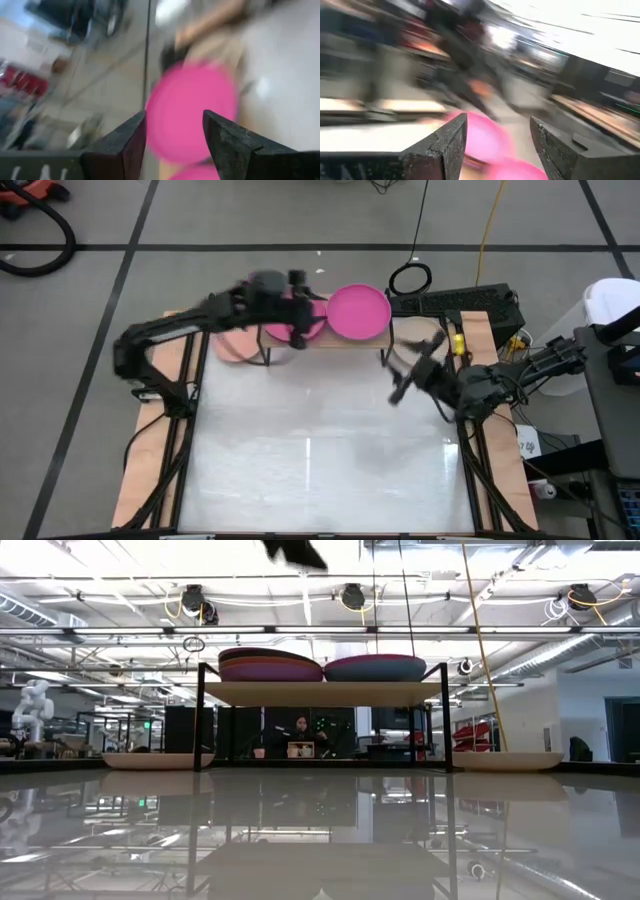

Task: Place and stack plates onto a shelf
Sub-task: Stack the gray plate on top of the right pink plate on the shelf

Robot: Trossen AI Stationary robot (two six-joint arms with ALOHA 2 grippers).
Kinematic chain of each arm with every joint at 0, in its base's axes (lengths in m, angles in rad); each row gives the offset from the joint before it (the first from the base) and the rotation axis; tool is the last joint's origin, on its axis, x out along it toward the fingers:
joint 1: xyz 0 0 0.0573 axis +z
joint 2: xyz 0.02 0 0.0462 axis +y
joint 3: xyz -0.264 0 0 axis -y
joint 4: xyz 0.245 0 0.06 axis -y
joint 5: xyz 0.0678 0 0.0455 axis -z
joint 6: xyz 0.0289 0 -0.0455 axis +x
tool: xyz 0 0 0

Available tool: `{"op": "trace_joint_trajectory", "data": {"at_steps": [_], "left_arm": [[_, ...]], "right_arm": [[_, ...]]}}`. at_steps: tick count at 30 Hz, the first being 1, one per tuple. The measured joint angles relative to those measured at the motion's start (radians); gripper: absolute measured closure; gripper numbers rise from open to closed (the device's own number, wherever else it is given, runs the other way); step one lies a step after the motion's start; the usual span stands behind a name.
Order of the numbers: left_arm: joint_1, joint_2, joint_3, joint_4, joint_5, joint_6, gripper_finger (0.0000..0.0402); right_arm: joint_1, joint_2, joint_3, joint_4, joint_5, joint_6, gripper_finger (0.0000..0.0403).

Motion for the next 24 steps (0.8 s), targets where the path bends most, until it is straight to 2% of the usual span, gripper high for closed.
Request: {"op": "trace_joint_trajectory", "data": {"at_steps": [2, 4, 7, 13, 17, 21, 24], "left_arm": [[0.015, -0.082, 0.0, 0.018, 0.119, -0.068, 0.0202], [0.035, -0.166, -0.01, 0.035, 0.181, -0.13, 0.0202], [0.063, -0.285, -0.043, 0.033, 0.203, -0.198, 0.0202], [0.09, -0.543, -0.207, 0.039, 0.205, -0.289, 0.0202], [0.086, -0.712, -0.388, 0.124, 0.203, -0.356, 0.0202], [0.072, -0.844, -0.62, 0.279, 0.205, -0.429, 0.0202], [0.065, -0.908, -0.793, 0.401, 0.206, -0.447, 0.0202]], "right_arm": [[-0.011, 0.0, 0.0, -0.025, 0.182, -0.015, 0.0206], [-0.027, -0.001, 0.0, -0.079, 0.298, -0.003, 0.0206], [-0.035, -0.005, 0.0, -0.197, 0.316, 0.055, 0.0206], [-0.098, -0.007, 0.0, -0.407, 0.173, 0.219, 0.0206], [-0.208, -0.007, 0.0, -0.494, -0.029, 0.316, 0.0206], [-0.342, -0.003, 0.0, -0.624, -0.262, 0.346, 0.0206], [-0.436, 0.012, 0.0, -0.773, -0.351, 0.381, 0.0206]]}}
